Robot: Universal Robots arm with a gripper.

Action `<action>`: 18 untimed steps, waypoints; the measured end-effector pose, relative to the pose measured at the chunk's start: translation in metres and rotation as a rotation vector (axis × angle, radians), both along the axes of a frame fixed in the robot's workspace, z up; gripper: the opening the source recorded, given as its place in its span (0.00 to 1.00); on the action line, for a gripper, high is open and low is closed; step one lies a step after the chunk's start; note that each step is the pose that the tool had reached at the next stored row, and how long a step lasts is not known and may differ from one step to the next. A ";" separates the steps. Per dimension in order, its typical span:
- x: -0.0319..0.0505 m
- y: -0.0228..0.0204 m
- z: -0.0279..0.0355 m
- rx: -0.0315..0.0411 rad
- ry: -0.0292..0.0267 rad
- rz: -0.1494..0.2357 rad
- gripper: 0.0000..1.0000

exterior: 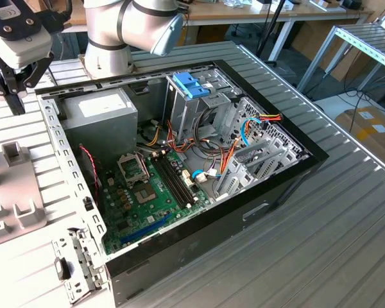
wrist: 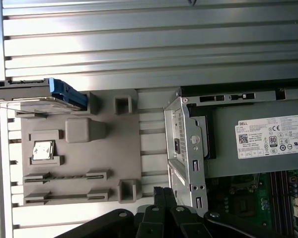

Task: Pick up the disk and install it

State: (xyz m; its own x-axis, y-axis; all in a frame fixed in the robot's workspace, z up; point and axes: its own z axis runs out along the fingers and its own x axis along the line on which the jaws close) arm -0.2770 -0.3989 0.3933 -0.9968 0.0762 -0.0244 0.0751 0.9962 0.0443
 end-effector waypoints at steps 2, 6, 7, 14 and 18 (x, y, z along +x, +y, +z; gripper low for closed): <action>-0.0013 0.0000 0.0000 0.0000 -0.0001 0.000 0.11; -0.0038 0.0000 0.0000 0.0001 -0.0001 0.000 0.11; -0.0043 0.0000 0.0000 0.0000 0.0000 0.000 0.11; -0.0116 0.0000 0.0000 0.0000 -0.0001 0.000 0.11; -0.0141 0.0000 0.0000 0.0001 -0.0001 0.000 0.11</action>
